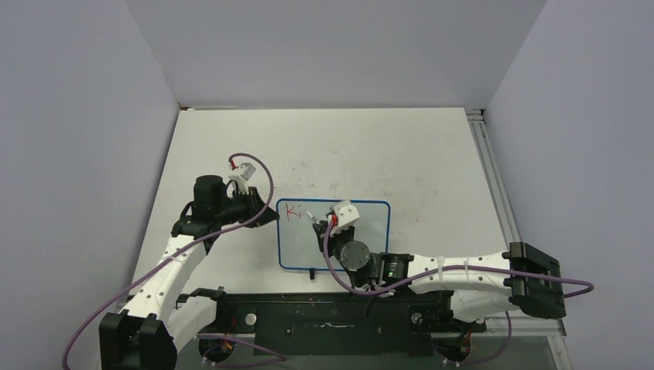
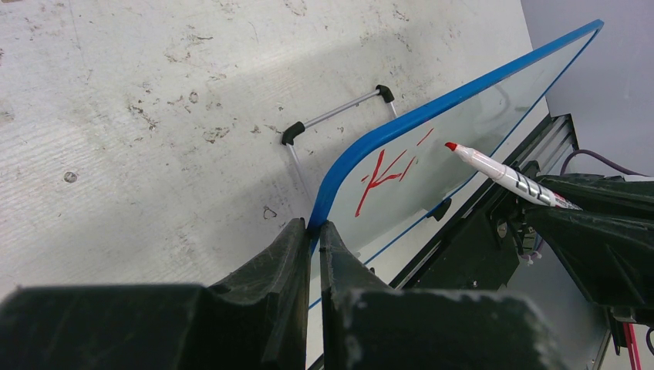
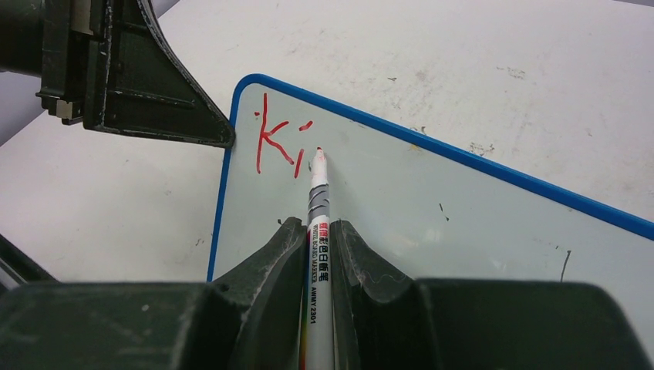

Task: Write a sentence on the whiteboard

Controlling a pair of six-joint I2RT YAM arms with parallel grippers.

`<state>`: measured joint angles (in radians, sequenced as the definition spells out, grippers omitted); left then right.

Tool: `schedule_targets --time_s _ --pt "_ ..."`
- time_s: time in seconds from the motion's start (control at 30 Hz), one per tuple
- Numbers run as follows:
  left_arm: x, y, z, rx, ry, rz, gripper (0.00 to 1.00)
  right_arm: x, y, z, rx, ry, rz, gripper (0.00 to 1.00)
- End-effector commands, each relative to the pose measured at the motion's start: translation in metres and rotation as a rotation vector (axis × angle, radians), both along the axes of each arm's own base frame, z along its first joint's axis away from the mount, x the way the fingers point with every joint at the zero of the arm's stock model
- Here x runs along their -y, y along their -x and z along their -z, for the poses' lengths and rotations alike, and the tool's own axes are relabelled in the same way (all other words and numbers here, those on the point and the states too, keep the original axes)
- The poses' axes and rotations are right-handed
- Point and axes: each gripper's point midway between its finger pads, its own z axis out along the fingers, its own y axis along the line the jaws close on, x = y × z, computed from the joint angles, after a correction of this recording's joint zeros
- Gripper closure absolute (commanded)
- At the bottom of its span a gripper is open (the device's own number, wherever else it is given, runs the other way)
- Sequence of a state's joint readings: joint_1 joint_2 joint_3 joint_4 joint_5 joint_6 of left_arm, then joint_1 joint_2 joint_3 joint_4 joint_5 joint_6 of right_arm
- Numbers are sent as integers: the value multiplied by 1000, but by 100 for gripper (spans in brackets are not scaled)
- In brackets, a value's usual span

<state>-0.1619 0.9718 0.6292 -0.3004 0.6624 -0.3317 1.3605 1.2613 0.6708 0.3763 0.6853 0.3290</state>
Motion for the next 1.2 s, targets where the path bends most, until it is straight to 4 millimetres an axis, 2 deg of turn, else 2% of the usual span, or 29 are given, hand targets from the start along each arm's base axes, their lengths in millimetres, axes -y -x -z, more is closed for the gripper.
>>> schedule_targets --time_s 0.0,0.53,0.93,1.17 --pt "8 1 -17 30 26 38 100 3 -5 -11 3 -50 26 95" --pt "7 1 -18 32 27 38 100 3 -9 4 -28 -24 28 95" --pt "8 1 -18 35 27 39 100 7 -4 27 -80 -9 26 95" --pt "8 1 -18 33 27 38 100 7 -2 28 -87 -19 24 95"
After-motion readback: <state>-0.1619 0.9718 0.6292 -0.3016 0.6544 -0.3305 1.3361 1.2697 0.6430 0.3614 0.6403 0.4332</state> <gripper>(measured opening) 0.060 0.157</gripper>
